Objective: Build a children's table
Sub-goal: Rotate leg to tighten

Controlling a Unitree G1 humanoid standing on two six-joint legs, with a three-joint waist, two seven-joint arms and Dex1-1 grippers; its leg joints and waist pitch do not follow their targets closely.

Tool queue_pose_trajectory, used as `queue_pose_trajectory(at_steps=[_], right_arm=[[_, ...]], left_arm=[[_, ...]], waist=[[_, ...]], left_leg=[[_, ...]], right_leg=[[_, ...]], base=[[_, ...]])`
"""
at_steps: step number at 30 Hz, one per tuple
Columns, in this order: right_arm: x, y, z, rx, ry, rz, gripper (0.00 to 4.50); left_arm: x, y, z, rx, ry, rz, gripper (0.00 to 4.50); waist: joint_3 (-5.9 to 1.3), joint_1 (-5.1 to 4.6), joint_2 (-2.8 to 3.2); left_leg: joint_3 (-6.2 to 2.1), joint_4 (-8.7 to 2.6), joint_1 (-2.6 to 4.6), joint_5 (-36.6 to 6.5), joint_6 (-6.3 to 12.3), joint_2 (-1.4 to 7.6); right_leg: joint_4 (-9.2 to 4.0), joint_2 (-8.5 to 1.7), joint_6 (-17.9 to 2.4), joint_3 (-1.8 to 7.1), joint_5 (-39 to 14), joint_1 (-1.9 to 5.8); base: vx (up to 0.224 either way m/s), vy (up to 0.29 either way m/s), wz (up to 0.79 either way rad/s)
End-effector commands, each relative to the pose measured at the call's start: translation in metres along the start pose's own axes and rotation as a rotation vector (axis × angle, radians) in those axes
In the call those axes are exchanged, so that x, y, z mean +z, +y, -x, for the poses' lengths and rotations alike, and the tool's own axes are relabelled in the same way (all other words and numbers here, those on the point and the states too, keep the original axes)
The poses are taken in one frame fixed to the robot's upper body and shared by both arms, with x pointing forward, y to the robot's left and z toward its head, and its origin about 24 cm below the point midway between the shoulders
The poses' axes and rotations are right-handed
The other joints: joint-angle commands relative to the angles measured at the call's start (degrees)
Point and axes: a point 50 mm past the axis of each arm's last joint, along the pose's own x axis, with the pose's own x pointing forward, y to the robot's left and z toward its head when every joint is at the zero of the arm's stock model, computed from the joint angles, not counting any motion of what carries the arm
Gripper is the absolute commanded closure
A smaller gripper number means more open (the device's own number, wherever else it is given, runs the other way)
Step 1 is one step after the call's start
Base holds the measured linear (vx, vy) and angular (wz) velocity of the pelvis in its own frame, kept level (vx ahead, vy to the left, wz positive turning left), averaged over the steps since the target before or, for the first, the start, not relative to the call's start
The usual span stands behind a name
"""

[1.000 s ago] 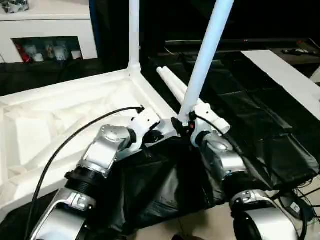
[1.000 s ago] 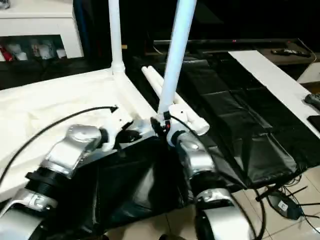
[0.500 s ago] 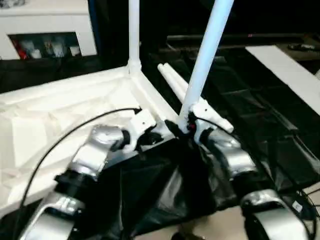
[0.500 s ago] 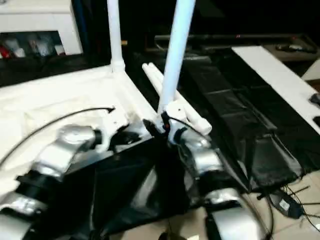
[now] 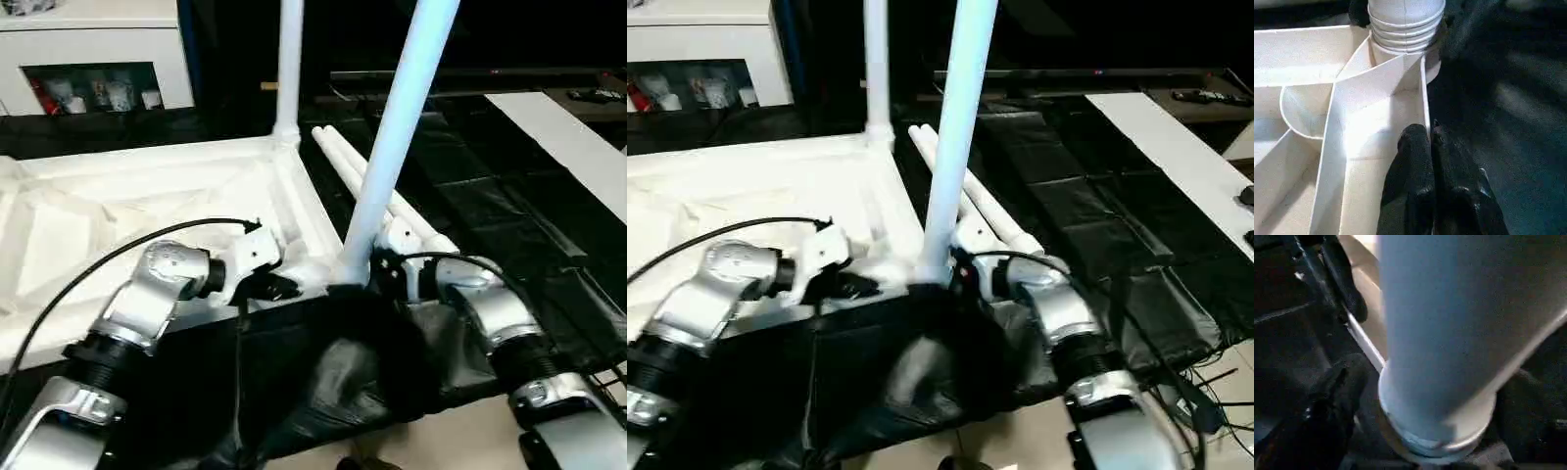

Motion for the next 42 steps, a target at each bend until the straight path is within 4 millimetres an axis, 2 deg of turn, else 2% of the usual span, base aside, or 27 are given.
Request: queue_pose_trajectory(at_steps=[1,10,11,14,15,16,18,22,26,27,29,30,31,33,34,36,38,39,41,42], right_arm=[[0.010,0.000,-0.002,0.046,-0.005,0.025,0.75],[0.007,0.009,-0.005,0.105,-0.026,-0.020,1.48],[0.005,0.010,-0.007,0.089,-0.044,-0.056,1.65],[0.002,0.009,-0.014,-0.005,-0.079,-0.111,1.72],[-0.001,0.006,-0.019,-0.095,-0.092,-0.143,1.74],[-0.001,0.006,-0.019,-0.095,-0.092,-0.143,1.75],[-0.003,0.002,-0.027,-0.220,-0.108,-0.184,1.77],[-0.004,0.006,-0.050,-0.402,-0.139,-0.286,1.78],[0.001,0.011,-0.065,-0.460,-0.158,-0.303,1.78],[0.008,0.013,-0.074,-0.492,-0.192,-0.296,1.78],[0.012,0.014,-0.077,-0.510,-0.212,-0.283,1.78],[0.015,0.013,-0.077,-0.509,-0.224,-0.269,1.22],[0.016,0.013,-0.075,-0.490,-0.229,-0.253,1.09],[0.015,0.012,-0.072,-0.472,-0.219,-0.226,1.09],[0.015,0.012,-0.071,-0.469,-0.216,-0.221,0.82],[0.012,0.009,-0.063,-0.464,-0.195,-0.185,0.72],[0.008,0.002,-0.049,-0.465,-0.165,-0.127,0.49],[0.007,-0.001,-0.042,-0.456,-0.154,-0.094,0.49],[0.006,-0.005,-0.033,-0.438,-0.139,-0.056,0.49],[0.006,-0.006,-0.030,-0.431,-0.136,-0.045,0.49]], left_arm=[[0.000,-0.011,-0.011,-0.113,0.012,-0.026,4.50],[-0.003,-0.013,-0.009,-0.139,0.009,-0.013,4.50],[0.000,-0.012,-0.011,-0.127,-0.007,0.016,4.50],[0.006,-0.010,-0.020,-0.077,-0.044,0.070,4.50],[0.009,-0.008,-0.026,-0.034,-0.052,0.084,4.50],[0.009,-0.008,-0.026,-0.034,-0.052,0.084,4.50],[0.015,-0.006,-0.037,0.023,-0.064,0.103,4.50],[0.025,-0.008,-0.060,0.105,-0.061,0.113,4.50],[0.031,-0.011,-0.071,0.126,-0.064,0.122,4.50],[0.034,-0.015,-0.077,0.128,-0.064,0.119,4.50],[0.035,-0.016,-0.080,0.128,-0.062,0.118,4.50],[0.034,-0.016,-0.079,0.128,-0.051,0.104,4.50],[0.032,-0.015,-0.077,0.128,-0.044,0.096,4.50],[0.030,-0.014,-0.074,0.126,-0.041,0.091,4.50],[0.030,-0.014,-0.073,0.124,-0.041,0.089,4.50],[0.028,-0.013,-0.068,0.111,-0.047,0.076,4.50],[0.024,-0.012,-0.059,0.085,-0.057,0.062,4.50],[0.021,-0.013,-0.054,0.068,-0.056,0.051,4.50],[0.018,-0.014,-0.047,0.039,-0.059,0.046,4.50],[0.017,-0.014,-0.045,0.034,-0.058,0.047,4.50]], waist=[[-3.71,0.19,0.31],[-3.79,0.28,0.47],[-3.79,0.28,0.51],[-3.71,0.35,0.50],[-3.56,0.31,0.46],[-3.49,0.15,0.46],[-3.36,-0.15,0.44],[-3.24,-0.65,0.55],[-3.09,-0.94,0.63],[-2.98,-1.19,0.63],[-2.91,-1.48,0.62],[-2.91,-1.53,0.65],[-2.97,-1.65,0.76],[-3.12,-1.78,0.84],[-3.14,-1.79,0.87],[-3.41,-1.66,0.90],[-3.68,-1.58,0.87],[-3.93,-1.33,0.78],[-3.88,-1.02,0.88],[-3.90,-1.00,0.80]], left_leg=[[-1.11,-3.55,1.05,-14.3,1.45,2.76],[-1.04,-3.50,0.89,-12.5,1.79,2.75],[-1.03,-3.51,0.88,-12.6,1.69,2.76],[-1.01,-3.56,1.06,-13.0,1.21,2.81],[-1.17,-3.69,1.19,-14.9,0.34,2.76],[-1.19,-3.74,1.18,-15.6,-0.04,2.74],[-1.47,-3.85,1.36,-17.8,-1.24,2.70],[-1.81,-4.00,1.39,-20.3,-1.92,2.61],[-2.01,-3.92,1.60,-23.1,-1.78,2.41],[-2.16,-3.92,1.75,-24.6,-1.95,2.36],[-2.37,-3.90,1.75,-25.6,-2.03,2.26],[-2.41,-3.87,1.92,-26.2,-1.97,2.25],[-2.46,-3.91,2.00,-26.9,-1.88,2.26],[-2.57,-4.23,1.75,-27.1,-1.78,2.46],[-2.57,-4.31,1.63,-26.9,-1.75,2.49],[-2.51,-4.48,1.36,-25.3,-1.67,2.61],[-2.20,-4.42,1.24,-23.3,-1.27,2.66],[-1.78,-4.24,1.02,-19.9,-0.47,2.72],[-1.26,-3.97,1.27,-18.1,0.53,2.67],[-1.25,-3.92,1.24,-17.9,0.68,2.60]], right_leg=[[-3.94,-3.86,-11.4,3.53,-16.5,2.64],[-3.47,-3.74,-12.3,3.46,-13.6,2.83],[-3.44,-3.77,-12.4,3.49,-13.6,2.87],[-3.62,-3.84,-12.4,3.54,-14.3,2.70],[-4.03,-4.00,-11.8,3.51,-17.4,2.54],[-4.16,-4.01,-11.5,3.51,-18.8,2.47],[-4.80,-4.12,-9.9,3.38,-23.3,2.24],[-5.39,-4.17,-8.0,3.21,-27.0,2.13],[-6.13,-4.28,-6.1,2.95,-31.6,1.78],[-6.55,-4.33,-5.1,2.74,-34.0,1.54],[-6.86,-4.34,-4.1,2.49,-35.9,1.56],[-6.99,-4.30,-3.8,2.40,-36.3,1.45],[-7.09,-4.19,-3.7,2.35,-36.1,1.42],[-6.74,-4.06,-4.4,2.38,-33.0,1.68],[-6.62,-4.04,-4.7,2.44,-32.1,1.76],[-6.15,-4.08,-5.9,2.65,-28.4,2.07],[-5.66,-4.02,-7.5,2.98,-23.7,2.15],[-4.89,-3.95,-9.4,3.29,-17.8,2.37],[-4.60,-3.81,-11.0,3.45,-14.7,2.13],[-4.55,-3.84,-11.2,3.42,-14.9,2.23]], base=[[0.000,0.000,0.00],[0.000,0.000,0.00],[0.000,0.000,0.00],[0.000,0.000,0.00],[0.000,0.000,0.00],[0.000,0.000,0.00],[0.000,0.000,0.00],[0.000,0.000,0.00],[0.000,0.000,0.00],[0.000,0.000,0.00],[0.000,0.000,0.00],[0.000,0.000,0.00],[0.000,0.000,0.00],[0.000,0.000,0.00],[0.000,0.000,0.00],[0.000,0.000,0.00],[0.000,0.000,0.00],[0.000,0.000,0.00],[0.000,0.000,0.00],[0.000,0.000,0.00]])
